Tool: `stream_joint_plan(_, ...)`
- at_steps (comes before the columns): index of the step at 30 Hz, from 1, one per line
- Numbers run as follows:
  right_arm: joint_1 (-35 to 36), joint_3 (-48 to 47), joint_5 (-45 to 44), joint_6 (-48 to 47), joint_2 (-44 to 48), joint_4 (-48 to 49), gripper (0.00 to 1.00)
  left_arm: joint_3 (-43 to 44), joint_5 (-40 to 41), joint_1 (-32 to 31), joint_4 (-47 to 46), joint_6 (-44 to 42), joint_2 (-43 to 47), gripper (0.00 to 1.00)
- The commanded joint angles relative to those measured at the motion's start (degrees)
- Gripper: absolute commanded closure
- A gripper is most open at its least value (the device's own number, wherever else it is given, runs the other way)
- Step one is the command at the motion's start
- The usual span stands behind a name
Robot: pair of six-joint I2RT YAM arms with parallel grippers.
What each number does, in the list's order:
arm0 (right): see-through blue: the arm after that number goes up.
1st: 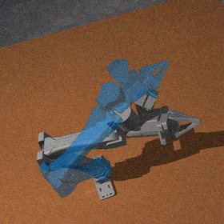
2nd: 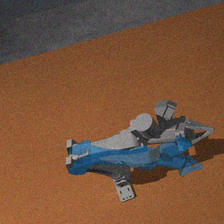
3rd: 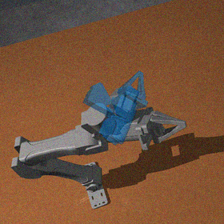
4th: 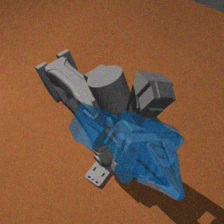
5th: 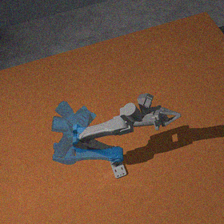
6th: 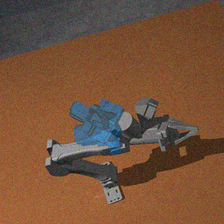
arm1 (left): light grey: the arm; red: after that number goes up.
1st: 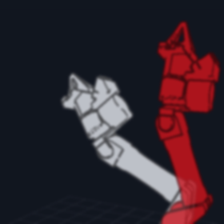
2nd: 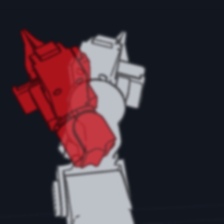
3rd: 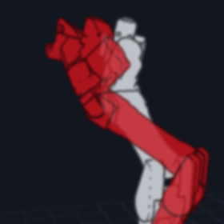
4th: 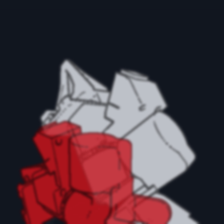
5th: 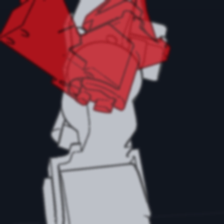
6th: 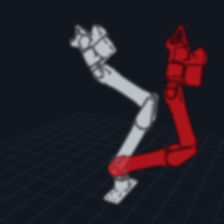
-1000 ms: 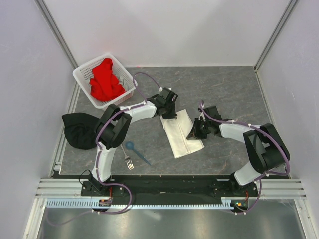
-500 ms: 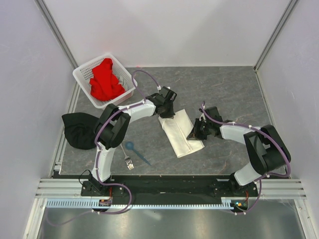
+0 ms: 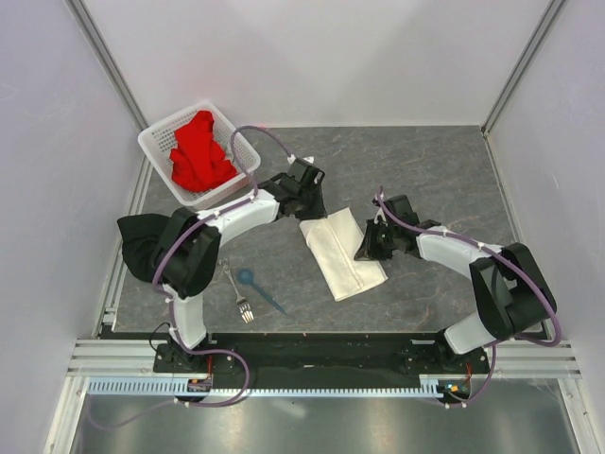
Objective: Fold the napkin into a case and place the utensils inside
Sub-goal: Smooth out the 2/3-rectangle-folded napkin at the center of the board.
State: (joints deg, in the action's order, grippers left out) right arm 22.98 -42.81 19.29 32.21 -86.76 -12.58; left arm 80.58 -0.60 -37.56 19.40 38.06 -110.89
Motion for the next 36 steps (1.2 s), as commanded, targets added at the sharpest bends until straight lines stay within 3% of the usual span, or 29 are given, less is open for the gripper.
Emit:
stream_joint_plan(1, 1.7, -3.9, -2.0, -2.6, 2.5, -1.8, 0.94, -5.6, -1.2, 0.3, -0.9, 1.6, 8.7, 0.68)
stream_joint_plan(5, 3.7, -5.4, 1.7, -3.2, 2.0, -1.8, 0.87, -9.2, -1.2, 0.6, -0.8, 2.1, 10.4, 0.78)
stream_joint_plan(10, 8.2, -5.4, 1.6, -3.2, 3.6, -3.2, 0.82, -7.3, -3.0, 3.1, -1.1, 0.2, 8.7, 0.86)
stream_joint_plan(14, 10.2, -3.5, 1.1, -2.1, 6.1, -3.7, 0.84, -3.4, -5.9, 4.5, -1.1, -2.2, 4.4, 0.91)
stream_joint_plan(21, 10.9, -1.8, -0.2, -2.0, 7.9, -5.1, 1.00, 0.7, -9.5, 5.7, -3.0, -4.0, -2.3, 0.94)
stream_joint_plan(36, 10.9, 3.2, -2.9, -1.2, 9.4, -5.1, 1.00, 0.3, -12.6, 5.7, -7.8, -1.8, -7.9, 0.95)
